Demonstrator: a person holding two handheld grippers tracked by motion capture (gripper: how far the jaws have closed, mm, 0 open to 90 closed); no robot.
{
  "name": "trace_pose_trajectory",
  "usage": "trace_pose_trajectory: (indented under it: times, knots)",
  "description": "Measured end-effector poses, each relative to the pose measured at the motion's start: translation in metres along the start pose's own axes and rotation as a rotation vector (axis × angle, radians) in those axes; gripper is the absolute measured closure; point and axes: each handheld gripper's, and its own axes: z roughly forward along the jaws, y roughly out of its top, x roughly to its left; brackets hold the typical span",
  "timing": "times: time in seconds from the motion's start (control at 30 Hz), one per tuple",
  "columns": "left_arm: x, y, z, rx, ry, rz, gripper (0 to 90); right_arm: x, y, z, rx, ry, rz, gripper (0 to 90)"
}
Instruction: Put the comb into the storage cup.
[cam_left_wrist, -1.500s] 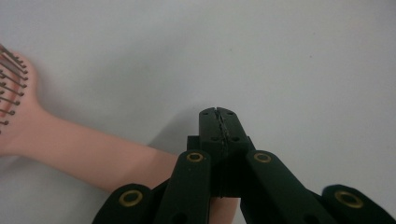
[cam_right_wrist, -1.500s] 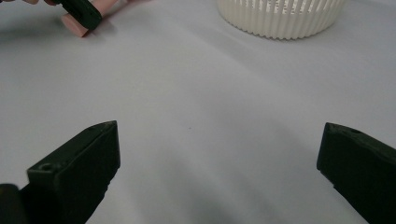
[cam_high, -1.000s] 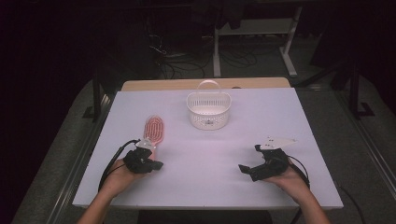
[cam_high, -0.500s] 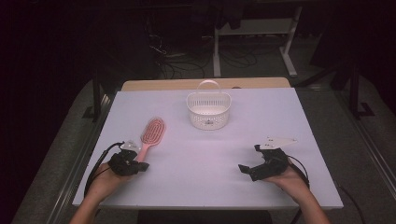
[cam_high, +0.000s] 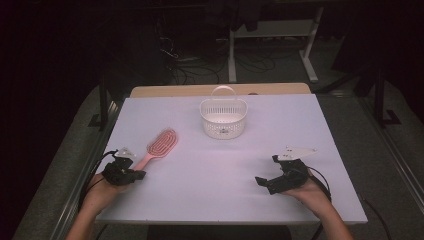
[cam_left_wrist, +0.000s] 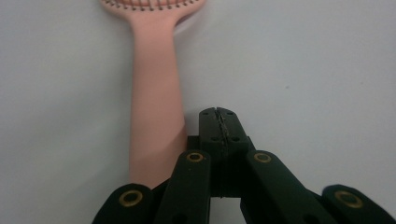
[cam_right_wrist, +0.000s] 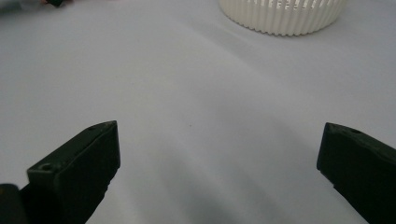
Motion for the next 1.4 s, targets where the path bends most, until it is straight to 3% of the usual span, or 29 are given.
trace_pose_trajectory:
  times: [0.2, 0.4, 0.6, 0.77, 0.93, 1.13, 1.27, 1.4]
  knots:
    - [0.006, -0.003, -0.001, -0.009, -0.005, -0.011, 90.0, 0.0, 0.0, 0.0, 0.001, 0.0, -0.002, 0.0]
    - [0.0, 0.006, -0.009, -0.126, -0.073, -0.008, 86.7, 0.001, 0.0, 0.001, 0.004, 0.0, -0.006, 0.0]
    - [-0.011, 0.021, -0.014, -0.229, -0.165, 0.043, 76.8, 0.002, 0.0, 0.001, 0.001, 0.004, -0.01, 0.0]
    - [-0.023, 0.031, -0.011, -0.284, -0.198, 0.108, 58.9, 0.002, 0.0, 0.001, 0.001, 0.006, -0.012, 0.0]
    - [-0.036, 0.037, 0.0, -0.309, -0.255, 0.175, 40.1, 0.002, 0.0, 0.001, 0.002, 0.006, -0.011, 0.0]
    - [-0.044, 0.04, 0.011, -0.33, -0.286, 0.233, 19.5, 0.002, 0.0, 0.001, 0.001, 0.008, -0.013, 0.0]
    - [-0.045, 0.043, 0.018, -0.343, -0.297, 0.226, 4.6, 0.002, 0.0, 0.001, 0.004, 0.012, -0.014, 0.0]
    - [-0.046, 0.043, 0.019, -0.349, -0.3, 0.231, 0.0, 0.002, 0.0, 0.001, 0.002, 0.013, -0.011, 0.0]
